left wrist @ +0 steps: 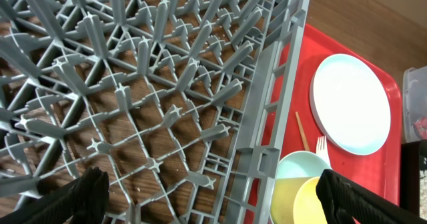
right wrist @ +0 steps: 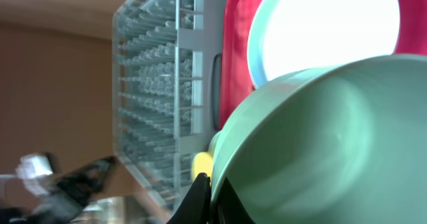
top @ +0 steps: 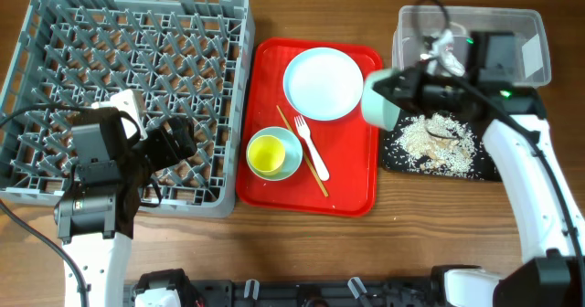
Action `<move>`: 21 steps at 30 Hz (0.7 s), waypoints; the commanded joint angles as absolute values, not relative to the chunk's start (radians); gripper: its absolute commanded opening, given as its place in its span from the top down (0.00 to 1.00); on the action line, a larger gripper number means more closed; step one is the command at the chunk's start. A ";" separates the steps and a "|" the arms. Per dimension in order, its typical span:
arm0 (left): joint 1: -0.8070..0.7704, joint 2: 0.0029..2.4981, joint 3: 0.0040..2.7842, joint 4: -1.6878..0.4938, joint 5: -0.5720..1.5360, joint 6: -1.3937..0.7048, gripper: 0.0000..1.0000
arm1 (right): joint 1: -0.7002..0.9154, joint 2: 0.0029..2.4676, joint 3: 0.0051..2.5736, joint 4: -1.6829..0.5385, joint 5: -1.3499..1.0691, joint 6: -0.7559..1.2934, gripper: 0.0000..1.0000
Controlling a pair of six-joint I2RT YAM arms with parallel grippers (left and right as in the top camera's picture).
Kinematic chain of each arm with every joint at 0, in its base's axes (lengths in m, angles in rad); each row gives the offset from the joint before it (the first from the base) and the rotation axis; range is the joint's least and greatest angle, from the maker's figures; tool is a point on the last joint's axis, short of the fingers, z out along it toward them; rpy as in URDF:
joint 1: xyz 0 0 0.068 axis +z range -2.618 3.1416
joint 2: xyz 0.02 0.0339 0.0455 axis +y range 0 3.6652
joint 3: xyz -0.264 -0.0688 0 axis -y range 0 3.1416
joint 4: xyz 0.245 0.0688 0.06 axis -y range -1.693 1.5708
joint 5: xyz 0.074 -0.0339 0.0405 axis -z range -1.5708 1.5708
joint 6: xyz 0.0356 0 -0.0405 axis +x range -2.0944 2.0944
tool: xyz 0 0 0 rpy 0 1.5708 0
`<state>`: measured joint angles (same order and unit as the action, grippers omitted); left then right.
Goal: Sort waste into correct bins and load items into the dishwasher rack
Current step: 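Place the emptied bowl onto the white plate on the red tray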
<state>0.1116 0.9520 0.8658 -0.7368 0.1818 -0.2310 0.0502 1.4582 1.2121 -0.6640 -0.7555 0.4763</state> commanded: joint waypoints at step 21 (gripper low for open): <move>0.116 0.953 0.884 -0.735 0.190 -0.244 0.00 | 0.486 1.871 1.337 -0.360 -0.165 0.079 0.95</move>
<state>0.1116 0.9520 0.8658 -0.7368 0.1818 -0.2310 0.4606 1.8023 1.3201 -0.3779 -0.1928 0.1032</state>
